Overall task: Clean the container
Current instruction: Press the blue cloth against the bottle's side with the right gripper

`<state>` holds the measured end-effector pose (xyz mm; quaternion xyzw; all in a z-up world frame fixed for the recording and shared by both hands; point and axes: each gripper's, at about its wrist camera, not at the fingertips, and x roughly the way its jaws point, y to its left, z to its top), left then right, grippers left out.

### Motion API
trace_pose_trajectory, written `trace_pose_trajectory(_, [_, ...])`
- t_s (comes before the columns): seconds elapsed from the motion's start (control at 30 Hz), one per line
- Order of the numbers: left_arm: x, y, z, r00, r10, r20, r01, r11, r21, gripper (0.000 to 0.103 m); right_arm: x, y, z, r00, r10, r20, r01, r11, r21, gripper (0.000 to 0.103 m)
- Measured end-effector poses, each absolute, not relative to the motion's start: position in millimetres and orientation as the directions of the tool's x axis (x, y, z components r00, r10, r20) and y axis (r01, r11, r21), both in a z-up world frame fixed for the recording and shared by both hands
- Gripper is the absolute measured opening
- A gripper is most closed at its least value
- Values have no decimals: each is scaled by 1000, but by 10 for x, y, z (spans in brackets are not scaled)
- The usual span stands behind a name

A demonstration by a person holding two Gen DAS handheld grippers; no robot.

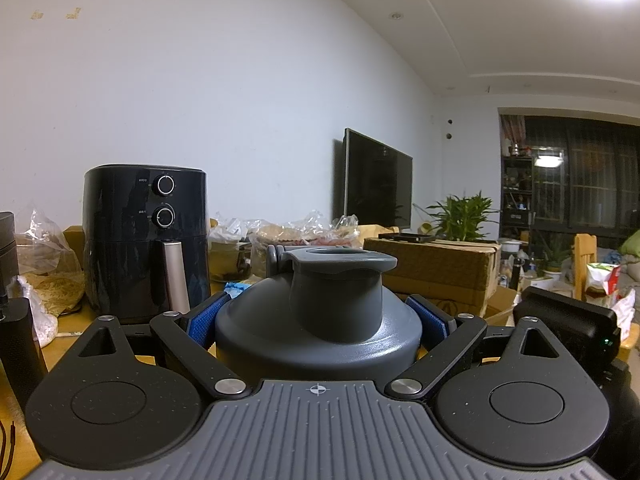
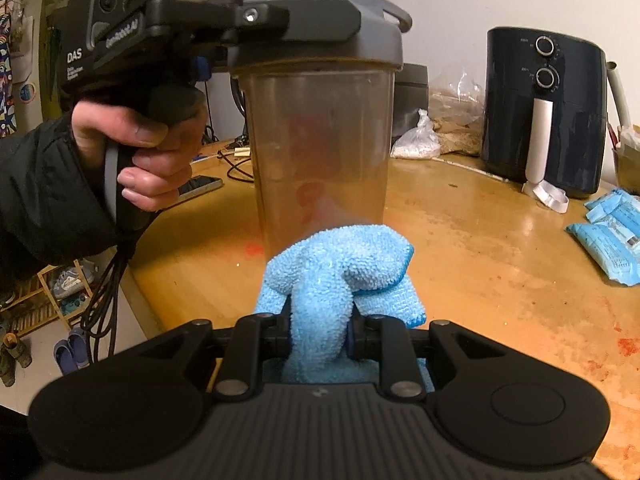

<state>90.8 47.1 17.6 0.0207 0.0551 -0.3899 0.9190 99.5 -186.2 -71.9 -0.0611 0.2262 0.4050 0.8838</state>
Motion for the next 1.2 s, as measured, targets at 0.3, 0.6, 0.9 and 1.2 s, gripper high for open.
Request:
trace_pose_trajectory(0.3, [909, 465, 178, 691, -713, -119, 718, 697, -5, 95, 847, -1951, -511, 627, 715, -310, -734, 676, 74, 18])
trace_pose_trajectory(0.6, [908, 460, 182, 692, -711, -122, 716, 698, -5, 95, 771, -2023, -382, 663, 722, -195, -723, 686, 83, 19])
trace_pose_trajectory(0.9, [904, 458, 175, 693, -711, -121, 716, 698, -5, 95, 697, -2087, -317, 687, 722, -80, -717, 691, 90, 19])
trace_pose_trajectory(1.2, [900, 450, 191, 695, -708, -123, 713, 701, -4, 95, 686, -2103, -299, 698, 715, -28, -710, 697, 102, 19])
